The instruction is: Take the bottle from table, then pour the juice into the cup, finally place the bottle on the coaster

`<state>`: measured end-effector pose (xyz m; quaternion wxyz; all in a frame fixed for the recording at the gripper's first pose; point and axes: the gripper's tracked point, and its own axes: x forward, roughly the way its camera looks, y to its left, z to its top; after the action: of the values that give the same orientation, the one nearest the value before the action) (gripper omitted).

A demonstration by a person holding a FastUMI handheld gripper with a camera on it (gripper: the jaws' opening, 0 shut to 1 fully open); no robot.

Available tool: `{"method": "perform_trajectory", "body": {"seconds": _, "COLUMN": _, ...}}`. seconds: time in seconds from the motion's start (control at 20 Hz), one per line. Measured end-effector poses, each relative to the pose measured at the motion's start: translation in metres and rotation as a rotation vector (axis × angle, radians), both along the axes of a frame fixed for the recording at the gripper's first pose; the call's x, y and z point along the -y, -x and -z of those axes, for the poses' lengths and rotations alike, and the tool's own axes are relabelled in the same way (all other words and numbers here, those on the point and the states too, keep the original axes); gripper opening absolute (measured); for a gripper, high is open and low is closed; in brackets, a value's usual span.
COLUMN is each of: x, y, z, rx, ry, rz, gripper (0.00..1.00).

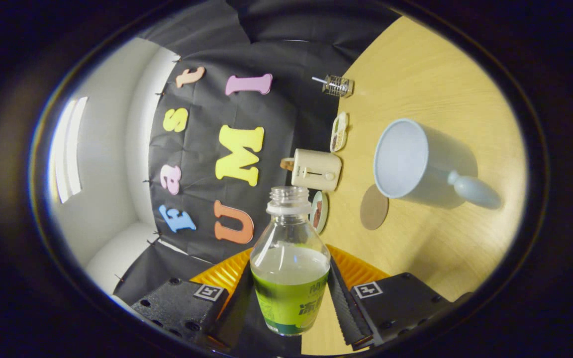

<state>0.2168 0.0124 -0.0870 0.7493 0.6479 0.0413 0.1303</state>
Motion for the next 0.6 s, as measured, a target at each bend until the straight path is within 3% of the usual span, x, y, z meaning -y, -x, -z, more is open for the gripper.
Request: {"method": "perform_trajectory", "body": {"seconds": 0.6, "x": 0.0044, "y": -0.0019, "z": -0.002, "rx": -0.022, "ry": -0.23, "rz": -0.014, "gripper": 0.79}}
